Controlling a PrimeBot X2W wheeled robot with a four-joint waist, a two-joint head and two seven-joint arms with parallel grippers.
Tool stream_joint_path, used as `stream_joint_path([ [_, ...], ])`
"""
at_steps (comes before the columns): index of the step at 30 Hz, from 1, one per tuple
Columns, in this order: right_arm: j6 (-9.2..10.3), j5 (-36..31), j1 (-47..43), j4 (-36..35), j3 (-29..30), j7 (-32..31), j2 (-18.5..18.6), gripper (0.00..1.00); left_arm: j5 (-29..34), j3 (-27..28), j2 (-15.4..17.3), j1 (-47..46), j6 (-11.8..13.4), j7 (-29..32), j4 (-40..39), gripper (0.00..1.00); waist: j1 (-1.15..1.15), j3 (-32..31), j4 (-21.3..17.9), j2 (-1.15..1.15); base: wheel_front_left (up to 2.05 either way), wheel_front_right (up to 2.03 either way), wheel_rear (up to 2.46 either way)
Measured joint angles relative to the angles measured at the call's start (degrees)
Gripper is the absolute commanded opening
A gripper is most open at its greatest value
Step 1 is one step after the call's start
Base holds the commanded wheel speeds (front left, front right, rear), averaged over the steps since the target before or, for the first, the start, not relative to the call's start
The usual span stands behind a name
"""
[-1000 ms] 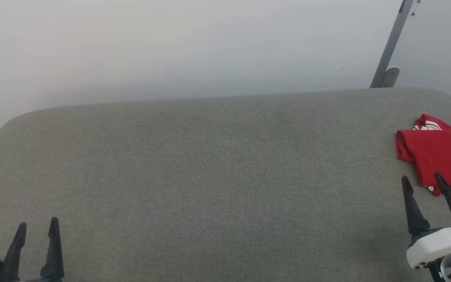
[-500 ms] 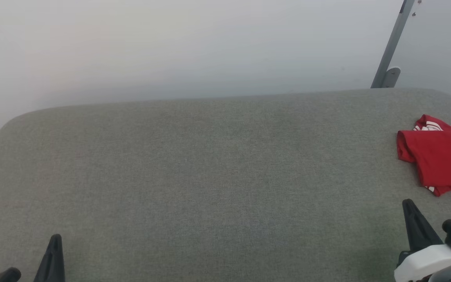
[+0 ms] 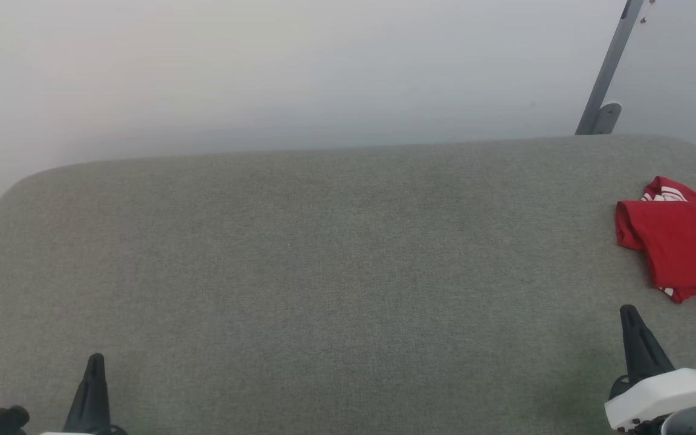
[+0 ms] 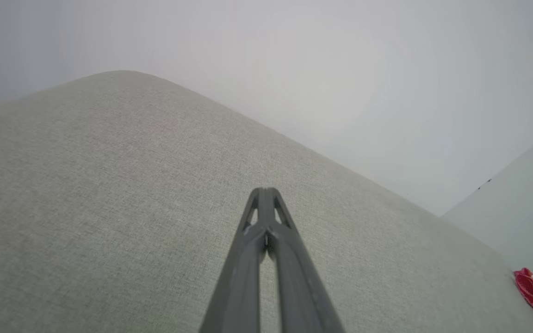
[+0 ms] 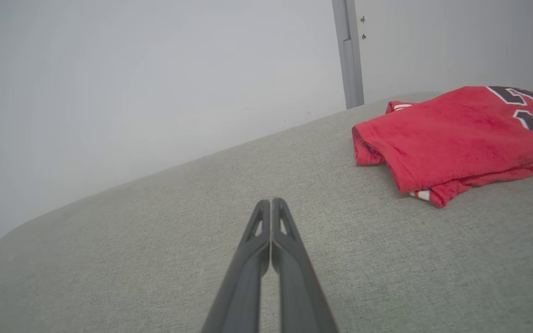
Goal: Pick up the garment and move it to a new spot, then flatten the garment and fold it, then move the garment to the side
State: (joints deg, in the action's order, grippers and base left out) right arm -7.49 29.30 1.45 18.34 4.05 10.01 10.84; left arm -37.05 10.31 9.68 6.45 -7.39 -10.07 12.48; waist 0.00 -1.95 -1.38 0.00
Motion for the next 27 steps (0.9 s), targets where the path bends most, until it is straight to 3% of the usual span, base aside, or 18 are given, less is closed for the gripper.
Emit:
stream_joint_path([
  [27, 0.01, 22.05, 1.31, -1.48, 0.96, -5.71, -2.75, 0.00, -19.64, -1.27, -2.54, -4.42, 0.00, 5.77, 0.56, 0.00, 0.00, 0.53, 0.34, 0.00, 0.00, 0.00, 0.00],
])
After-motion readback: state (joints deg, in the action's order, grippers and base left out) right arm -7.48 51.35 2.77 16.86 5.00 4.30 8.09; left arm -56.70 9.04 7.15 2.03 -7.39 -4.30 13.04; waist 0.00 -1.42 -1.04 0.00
